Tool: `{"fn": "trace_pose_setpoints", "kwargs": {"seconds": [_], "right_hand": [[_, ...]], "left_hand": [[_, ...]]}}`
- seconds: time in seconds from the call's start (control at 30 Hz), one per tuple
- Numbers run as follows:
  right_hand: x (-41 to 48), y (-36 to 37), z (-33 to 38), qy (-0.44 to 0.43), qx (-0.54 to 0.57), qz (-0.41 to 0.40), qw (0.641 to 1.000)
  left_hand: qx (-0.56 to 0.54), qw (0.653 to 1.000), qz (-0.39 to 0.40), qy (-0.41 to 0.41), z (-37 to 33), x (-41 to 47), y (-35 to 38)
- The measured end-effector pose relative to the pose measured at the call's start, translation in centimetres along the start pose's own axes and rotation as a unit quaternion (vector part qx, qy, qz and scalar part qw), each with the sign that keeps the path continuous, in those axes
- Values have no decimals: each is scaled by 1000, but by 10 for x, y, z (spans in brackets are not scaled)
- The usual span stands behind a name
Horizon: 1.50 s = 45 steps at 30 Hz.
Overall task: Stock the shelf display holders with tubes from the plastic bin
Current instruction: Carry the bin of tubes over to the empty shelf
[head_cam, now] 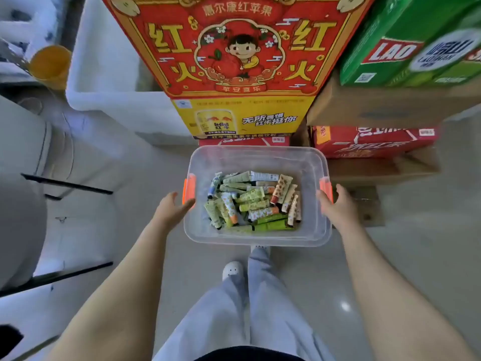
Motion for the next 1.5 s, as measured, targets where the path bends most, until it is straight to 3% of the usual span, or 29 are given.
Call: {"fn": "trace_pose_setpoints", "kwargs": {"seconds": [0.2,0.5,0.83,1.23,1.5], "right_hand": [[63,24,-23,90,43,24,995],[96,46,-37,118,56,37,991],[75,20,-30,103,112,-12,988],[40,12,-42,115,120,-2,986],[-21,-7,-97,184,174,-62,965]], "left_hand": [[-79,993,-41,-77,14,27,14],[-180,977,-50,-107,21,53,36],[-217,958,-138,-123,11,33,16],[-284,937,-54,-198,17,0,20],[-357,916,-38,-179,29,-43,35]]}}
Point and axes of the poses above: each hand's wrist, its own x-axis towards the middle knuckle, its own y-axis out of the palm, z = x × y, the point moved 10 cm from there along x, towards the middle knuckle, and after that the axes turned 11 degrees about y, right-handed, at the moved point
